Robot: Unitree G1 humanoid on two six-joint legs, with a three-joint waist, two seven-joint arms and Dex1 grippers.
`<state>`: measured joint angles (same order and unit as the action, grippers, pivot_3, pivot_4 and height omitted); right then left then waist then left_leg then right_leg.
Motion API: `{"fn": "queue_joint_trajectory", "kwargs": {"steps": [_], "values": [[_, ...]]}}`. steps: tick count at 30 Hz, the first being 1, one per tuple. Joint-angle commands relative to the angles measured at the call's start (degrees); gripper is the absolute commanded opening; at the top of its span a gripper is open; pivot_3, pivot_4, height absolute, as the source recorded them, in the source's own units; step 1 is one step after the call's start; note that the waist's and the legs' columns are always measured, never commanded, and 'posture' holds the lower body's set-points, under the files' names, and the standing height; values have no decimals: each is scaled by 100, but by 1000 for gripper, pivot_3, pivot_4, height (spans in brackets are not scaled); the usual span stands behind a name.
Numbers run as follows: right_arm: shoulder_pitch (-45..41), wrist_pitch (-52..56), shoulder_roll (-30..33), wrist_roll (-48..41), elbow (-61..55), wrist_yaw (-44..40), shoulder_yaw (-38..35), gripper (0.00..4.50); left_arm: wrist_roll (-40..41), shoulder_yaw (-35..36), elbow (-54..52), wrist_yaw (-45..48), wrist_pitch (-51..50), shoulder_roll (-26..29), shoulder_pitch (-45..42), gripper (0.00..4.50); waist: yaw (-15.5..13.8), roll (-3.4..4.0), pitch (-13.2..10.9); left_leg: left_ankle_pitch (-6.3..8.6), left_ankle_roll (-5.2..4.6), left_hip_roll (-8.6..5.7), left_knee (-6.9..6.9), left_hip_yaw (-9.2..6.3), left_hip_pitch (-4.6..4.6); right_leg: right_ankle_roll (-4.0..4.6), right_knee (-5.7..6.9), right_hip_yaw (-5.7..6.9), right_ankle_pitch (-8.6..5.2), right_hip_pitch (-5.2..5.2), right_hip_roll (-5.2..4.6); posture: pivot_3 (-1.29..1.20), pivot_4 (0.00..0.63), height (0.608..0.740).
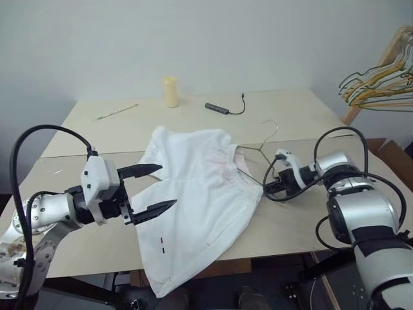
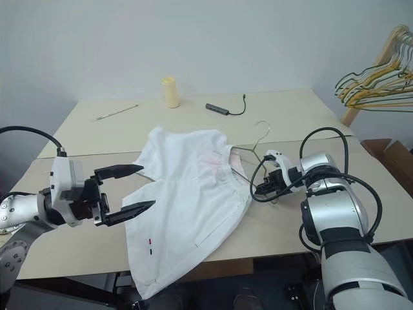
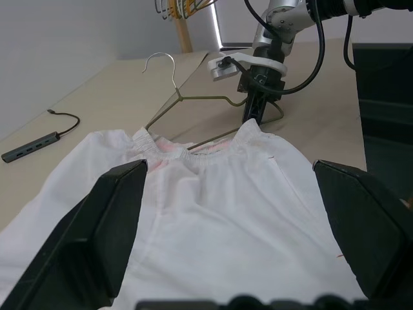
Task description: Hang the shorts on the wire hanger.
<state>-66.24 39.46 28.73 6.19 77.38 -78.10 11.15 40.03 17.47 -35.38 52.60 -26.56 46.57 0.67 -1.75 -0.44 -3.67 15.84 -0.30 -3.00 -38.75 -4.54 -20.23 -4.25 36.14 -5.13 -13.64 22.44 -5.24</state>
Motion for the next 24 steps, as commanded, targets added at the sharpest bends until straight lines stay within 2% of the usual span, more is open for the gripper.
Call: {"fn": "queue_joint_trajectory", "kwargs": {"steps": [1, 6, 12, 17, 20, 24], "values": [[-219, -74, -78, 150, -75, -659, 100, 0, 95, 176, -210, -92, 17, 44, -7, 4458, -28, 0, 0, 0, 0, 0, 0, 0, 0, 0, 0, 0, 0, 0, 1, 245, 24, 740], [-228, -195, -164, 368, -101, -1178, 277, 0, 91, 119, -184, -135, 57, 27, -39, 4458, -68, 1, 0, 0, 0, -1, 0, 0, -1, 0, 0, 3, 0, 0, 0, 231, 18, 740], [-304, 167, -347, 142, -19, 235, -312, 0, 41, -34, -85, -125, 105, 1, -187, 4458, -62, 1, 0, -6, 11, 0, 4, -2, 0, 3, 5, 4, 0, 4, 1, 223, 11, 740], [-298, 96, -391, 159, -52, 91, -395, 0, 12, -100, -19, -120, 122, -13, -286, 4458, -62, 1, 0, -8, 14, -1, 9, -2, -2, 5, 3, 5, -1, 6, 1, 214, 14, 740], [-340, 14, -283, 99, -106, 135, -499, 0, 16, -86, 4, -97, 138, -13, -299, 4458, -56, 1, 0, -8, 14, -1, 10, -2, -2, 5, 2, 5, -1, 5, 1, 214, 14, 740], [-487, -432, -1, -53, -514, -262, -579, 0, -61, -202, 297, -33, 193, -19, -580, 4458, -44, 1, 0, -9, 14, 0, 10, 1, -2, 5, 4, 4, -1, 7, 1, 149, 9, 740]]}}
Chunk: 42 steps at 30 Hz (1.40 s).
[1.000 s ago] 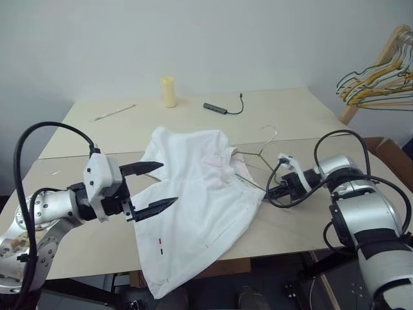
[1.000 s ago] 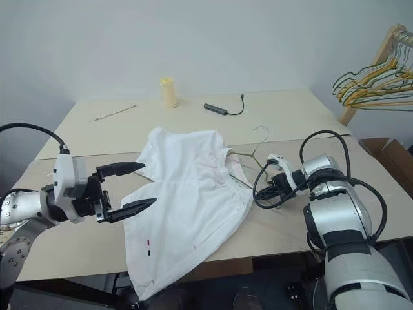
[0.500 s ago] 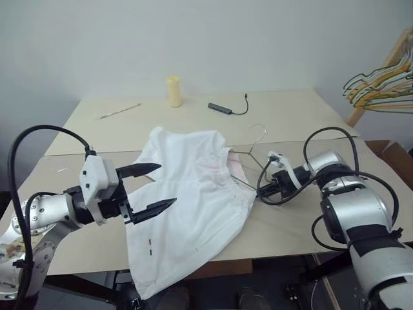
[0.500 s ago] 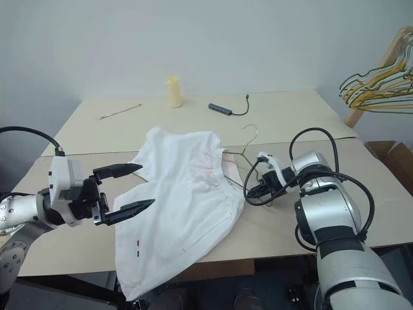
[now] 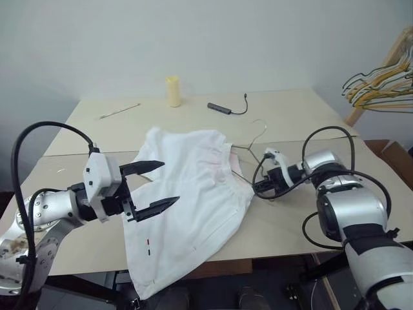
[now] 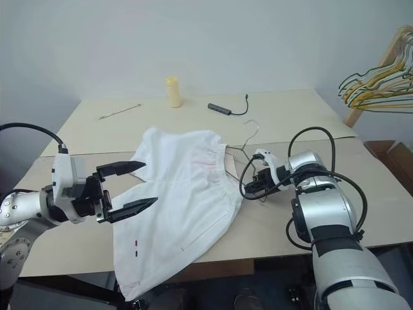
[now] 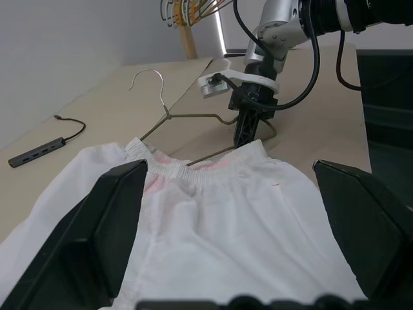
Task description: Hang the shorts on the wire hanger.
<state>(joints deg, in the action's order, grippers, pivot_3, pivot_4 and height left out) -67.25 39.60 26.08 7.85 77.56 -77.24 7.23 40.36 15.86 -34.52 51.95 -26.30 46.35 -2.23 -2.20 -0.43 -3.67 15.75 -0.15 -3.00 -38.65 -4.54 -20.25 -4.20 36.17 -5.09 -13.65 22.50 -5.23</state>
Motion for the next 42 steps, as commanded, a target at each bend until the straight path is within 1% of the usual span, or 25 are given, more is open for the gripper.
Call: {"fn": "queue_joint_trajectory", "kwargs": {"steps": [1, 4, 6, 8, 12, 13, 16, 19, 21, 25, 27, 30, 32, 35, 37, 38, 40, 41, 42], "values": [[-400, -558, 316, -252, -661, -414, -201, 0, -121, -81, 294, 53, 187, -4, -367, 4458, 1, 0, 0, 0, 0, 0, 0, 0, 0, 0, 0, 1, 0, -1, 0, 149, 9, 740], [-357, -722, 436, -366, -1175, -434, -288, 0, -217, -245, 582, 175, 287, -36, -662, 4458, 52, 1, 1, -1, 1, 0, -1, 4, 0, 0, -1, 3, 0, -1, 0, 94, 1, 740], [-162, -774, 518, -438, -1894, -313, -287, 0, -317, -397, 858, 301, 398, -69, -954, 4458, 121, 1, 1, -1, 1, 2, 0, 4, -1, 0, -5, 4, 0, -2, 0, 57, 0, 740], [131, -695, 595, -527, -2750, -286, -253, 0, -408, -525, 1147, 409, 507, -104, -1253, 4458, 172, -1, 2, 0, 1, 3, 1, 3, -5, -1, -7, 6, 0, -1, -1, 40, 0, 740], [1141, -466, 843, -631, -5308, 41, -193, 0, -722, -704, 2023, 712, 895, -126, -2122, 4458, 237, -3, 3, 0, 1, 2, -7, 1, -25, -1, -8, 16, 0, 11, -4, -18, 0, 740], [1325, -426, 894, -617, -5730, 139, -167, 0, -780, -721, 2185, 784, 976, -122, -2273, 4458, 251, -3, 4, -1, 2, 2, -11, -2, -38, -1, -5, 20, 0, 23, -4, -30, 0, 740], [1962, -360, 1131, -530, -7221, 412, -58, 0, -922, -714, 3064, 1343, 1257, 126, -3099, 4458, 352, -5, 7, -10, 15, 0, -27, -3, -99, 1, 14, 20, 4, 90, -7, -63, 0, 740], [2313, -316, 1285, -585, -8179, 613, -20, 0, -1028, -759, 3804, 1895, 1488, 339, -3816, 4458, 493, -9, 10, -11, 16, 0, -29, -3, -131, 2, 18, 18, 5, 125, -9, -74, 0, 740], [2433, -175, 1348, -641, -8624, 718, 29, 0, -1102, -843, 4232, 2271, 1651, 415, -4244, 4458, 605, -12, 12, -13, 18, -2, -38, -2, -166, 2, 42, 11, 5, 169, -13, -90, 0, 740], [2523, -72, 1481, -664, -9116, 798, 232, 0, -1400, -1246, 4950, 3167, 2063, 400, -4825, 4458, 762, -12, 13, -14, 15, -6, -42, 0, -160, 1, 54, 9, 5, 165, -16, -101, 0, 740], [2474, -12, 1537, -708, -9220, 799, 362, 0, -1648, -1536, 5376, 3633, 2406, 300, -5059, 4458, 820, -14, 14, -17, 10, -5, -45, -1, -154, 1, 55, 10, 5, 158, -15, -102, 0, 740], [2373, -13, 1619, -755, -9279, 760, 551, 0, -2228, -1976, 6111, 3927, 3184, 39, -5418, 4458, 875, -14, 14, -19, 6, -7, -50, 0, -152, 0, 61, 9, 5, 155, -15, -107, 0, 740], [2305, -11, 1665, -767, -9301, 756, 666, 0, -2645, -2204, 6569, 3866, 3657, -150, -5622, 4458, 918, -15, 14, -20, 4, -7, -53, -2, -155, 0, 63, 9, 5, 156, -15, -107, 0, 740], [2233, 9, 1704, -797, -9317, 760, 774, 0, -3095, -2518, 7037, 3902, 4064, -337, -5826, 4458, 954, -16, 15, -20, 3, -7, -55, -3, -162, -1, 61, 9, 6, 161, -16, -107, 0, 740], [2187, 70, 1715, -806, -9335, 766, 837, 0, -3278, -2646, 7153, 3905, 4236, -441, -5831, 4062, 993, -15, 15, -20, 3, -7, -55, -2, -168, -1, 61, 5, 6, 170, -17, -107, 0, 740], [2156, 113, 1716, -810, -9338, 767, 867, 0, -3243, -2715, 7140, 3959, 4314, -455, -5780, 3837, 1015, -15, 15, -19, 2, -7, -55, -1, -170, -2, 61, 3, 5, 172, -16, -110, 0, 740], [2097, 206, 1717, -824, -9345, 784, 914, 0, -3235, -2729, 7114, 4045, 4369, -493, -5697, 3227, 1056, -16, 15, -20, 2, -6, -55, -3, -177, -2, 62, 4, 6, 176, -17, -110, 0, 740], [2071, 254, 1720, -827, -9350, 797, 937, 0, -3219, -2766, 7099, 4052, 4419, -479, -5653, 2814, 1076, -15, 15, -20, 2, -6, -56, -4, -177, -2, 62, 4, 6, 176, -19, -110, 0, 740], [2052, 298, 1730, -832, -9357, 807, 961, 0, -3235, -2761, 7101, 4053, 4458, -478, -5624, 2540, 1094, -15, 15, -20, 2, -7, -56, -4, -177, -2, 63, 4, 6, 176, -20, -110, 0, 740]]}}
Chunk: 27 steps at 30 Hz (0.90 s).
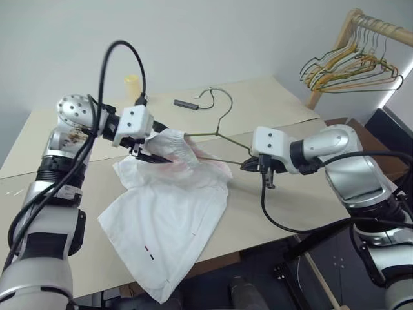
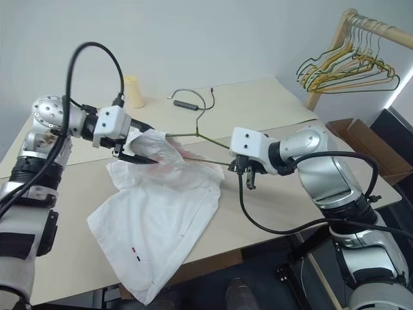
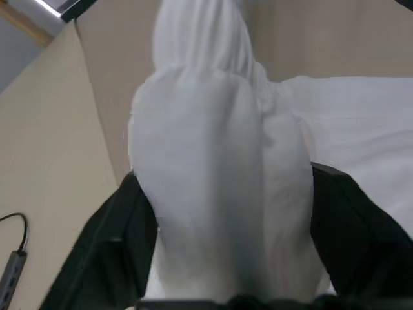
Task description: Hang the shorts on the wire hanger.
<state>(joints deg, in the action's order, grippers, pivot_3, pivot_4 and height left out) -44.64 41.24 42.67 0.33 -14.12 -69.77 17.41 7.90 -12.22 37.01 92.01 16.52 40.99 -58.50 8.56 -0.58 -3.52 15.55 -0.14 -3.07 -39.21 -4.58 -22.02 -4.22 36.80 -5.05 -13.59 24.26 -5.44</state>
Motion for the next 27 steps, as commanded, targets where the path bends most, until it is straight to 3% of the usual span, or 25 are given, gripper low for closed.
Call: {"fn": "queue_joint_trajectory", "kwargs": {"steps": [1, 8, 15, 16, 22, 27], "values": [[-221, 161, 82, -82, -189, 67, -38, 0, -14, 60, -46, 35, 192, 49, 23, 2203, 28, 0, 0, 0, 0, 0, 0, 0, 1, 0, 1, 0, 0, 0, 0, -110, 0, 740], [-282, 327, 119, -83, -209, 137, 95, 0, -54, 119, -25, 43, 174, 62, 59, 20, 43, 0, 0, 0, -1, -1, -6, -1, 5, -1, 16, -3, 0, 0, 0, -110, 0, 740], [-184, -81, 267, 23, -137, 295, 143, 0, 80, 193, -146, 38, -165, 98, 152, 20, 38, 0, 0, 0, -1, 0, -15, -2, 3, -3, 22, -3, -2, 0, -3, -120, 0, 740], [-163, -120, 273, 32, -106, 347, 118, 567, 81, 200, -184, 26, -239, 109, 165, 0, 46, 0, 0, 0, -1, 0, -15, -2, 4, -3, 23, -3, -2, 0, -3, -123, 0, 740], [-212, -169, 516, -34, 331, 532, -210, 2521, 142, 331, -190, -14, -455, 152, 250, 0, 55, 0, 0, 4, -7, 0, -42, -2, 0, -4, 32, -3, -1, -1, -3, -131, 0, 740], [-164, 126, 733, -394, 769, 966, -1259, 4258, 232, 512, -317, -163, -886, 220, 476, 0, 58, 0, 0, 6, -12, 1, -54, -1, -1, -9, 34, -4, 2, -7, -6, -138, 0, 740]]}}
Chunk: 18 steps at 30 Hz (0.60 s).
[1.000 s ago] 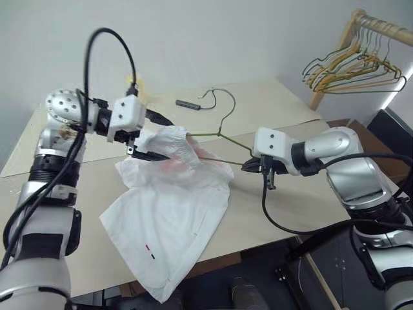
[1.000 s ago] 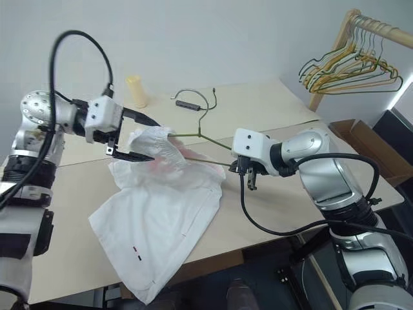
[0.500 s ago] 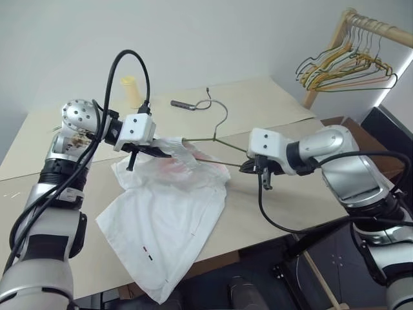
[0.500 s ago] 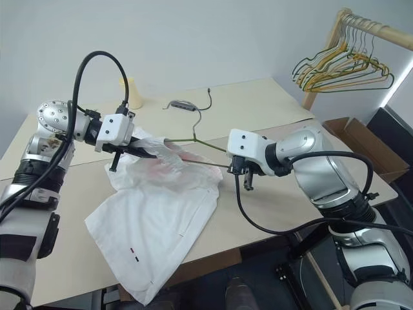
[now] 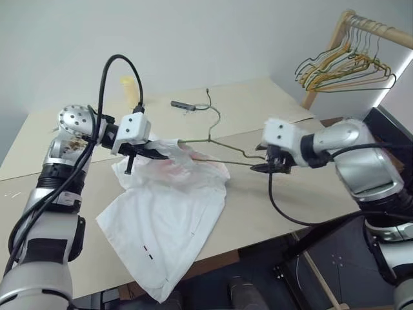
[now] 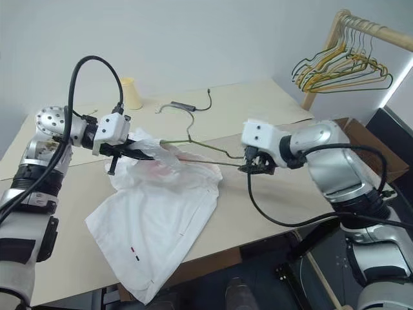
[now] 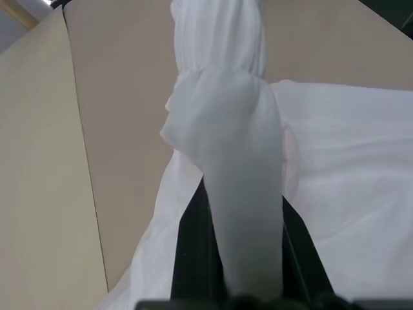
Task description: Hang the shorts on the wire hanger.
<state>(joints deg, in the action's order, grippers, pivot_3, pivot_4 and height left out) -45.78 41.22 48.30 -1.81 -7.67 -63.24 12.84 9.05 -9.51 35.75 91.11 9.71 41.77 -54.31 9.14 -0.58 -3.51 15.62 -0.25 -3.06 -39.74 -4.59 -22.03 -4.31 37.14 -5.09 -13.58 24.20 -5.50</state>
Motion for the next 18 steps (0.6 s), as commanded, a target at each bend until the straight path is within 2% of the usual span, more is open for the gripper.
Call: {"fn": "queue_joint_trajectory", "kwargs": {"steps": [1, 7, 11, 14, 18], "values": [[-27, 141, 172, -240, 157, 387, -944, 4483, 123, 267, -234, -115, -281, 151, 88, 0, 0, 0, 0, 0, 0, 0, 0, 0, 0, 0, 1, -1, 0, 1, 0, -138, 0, 740], [680, -149, 222, -719, 522, 922, -2450, 4483, 243, 552, -268, -491, -748, 101, 151, 0, -20, -3, 4, 2, -3, 0, -1, 0, 1, -1, 1, -2, 1, -4, -2, -137, 1, 740], [1497, -377, -20, -1150, 520, 972, -2943, 4483, 281, 638, -290, -637, -1015, 31, 73, 0, -32, -5, 9, 2, -4, 0, -4, 4, 2, -5, 3, -8, 3, -6, -3, -135, 7, 740], [2226, -356, -447, -1519, 122, 894, -2769, 4483, 319, 673, -292, -632, -1092, 47, 55, 0, 0, -14, 32, 3, -5, 4, -4, 7, 8, -5, 5, -12, 3, -12, 5, -134, 7, 740], [2340, -320, -1452, -1584, -93, 1336, -2007, 4483, 527, 775, -292, -574, -1545, 30, -46, 0, 171, -13, 36, 1, -10, 1, -6, 17, 18, -15, 19, -38, 9, -13, 3, -136, 7, 740]]}}
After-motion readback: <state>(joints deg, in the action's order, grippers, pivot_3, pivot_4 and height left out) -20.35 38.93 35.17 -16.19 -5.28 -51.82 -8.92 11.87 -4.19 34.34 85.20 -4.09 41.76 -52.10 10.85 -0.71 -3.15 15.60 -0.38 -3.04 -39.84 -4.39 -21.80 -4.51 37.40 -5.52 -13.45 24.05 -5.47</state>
